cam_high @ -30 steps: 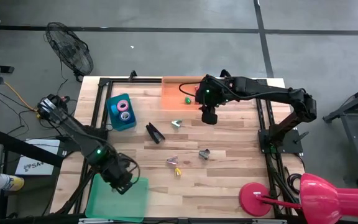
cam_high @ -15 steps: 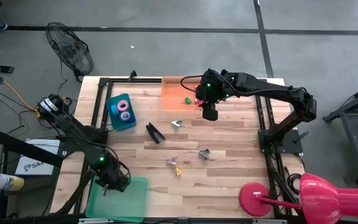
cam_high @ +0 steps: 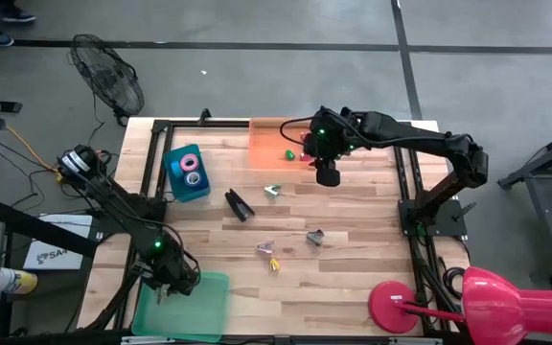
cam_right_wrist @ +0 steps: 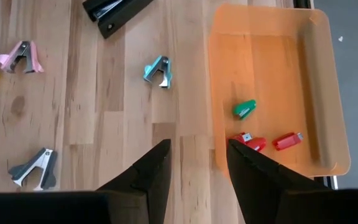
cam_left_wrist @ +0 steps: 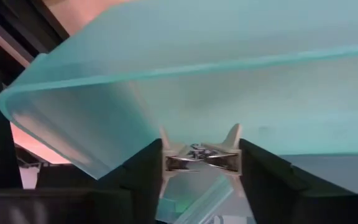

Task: Pick and place Stapler, Stapler remover, tape
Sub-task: Put the gray staple remover into the green bin, then put the black staple remover into the green bin

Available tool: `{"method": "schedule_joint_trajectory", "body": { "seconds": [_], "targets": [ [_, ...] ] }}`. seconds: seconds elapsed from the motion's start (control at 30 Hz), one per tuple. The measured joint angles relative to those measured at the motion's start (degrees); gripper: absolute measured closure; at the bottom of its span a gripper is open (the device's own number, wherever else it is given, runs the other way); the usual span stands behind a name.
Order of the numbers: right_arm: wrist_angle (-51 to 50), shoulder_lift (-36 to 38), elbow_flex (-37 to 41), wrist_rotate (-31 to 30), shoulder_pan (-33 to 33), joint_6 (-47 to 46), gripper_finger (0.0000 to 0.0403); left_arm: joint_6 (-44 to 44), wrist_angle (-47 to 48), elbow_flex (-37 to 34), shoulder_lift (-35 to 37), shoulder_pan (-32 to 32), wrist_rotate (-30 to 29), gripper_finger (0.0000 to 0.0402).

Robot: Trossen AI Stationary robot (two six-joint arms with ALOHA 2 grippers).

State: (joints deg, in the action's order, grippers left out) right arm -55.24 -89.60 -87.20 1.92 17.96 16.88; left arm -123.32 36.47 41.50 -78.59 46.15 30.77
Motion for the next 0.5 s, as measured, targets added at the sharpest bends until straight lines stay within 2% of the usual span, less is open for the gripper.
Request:
{"method": "schedule_joint_trajectory", "body": {
  "seconds": [0.27, 0.4, 0.5],
  "targets": [
    [-0.66, 0.00, 0.00, 0.45, 1.24, -0.04, 0.0257, 0.00, -0.16, 0.44, -0.02, -0.04, 2.35, 0.0114],
    [-2.29, 0.00, 0.00, 1.72, 1.97, 0.12, 0.0257, -0.04, 0.15, 1.69, 0.59, -0.05, 0.98, 0.0100],
    [-4.36, 0.00, 0.00, 3.09, 2.53, 0.12, 0.0258, -1.00, 0.34, 2.81, 1.87, -0.80, -2.20, 0.0101]
  ]
}}
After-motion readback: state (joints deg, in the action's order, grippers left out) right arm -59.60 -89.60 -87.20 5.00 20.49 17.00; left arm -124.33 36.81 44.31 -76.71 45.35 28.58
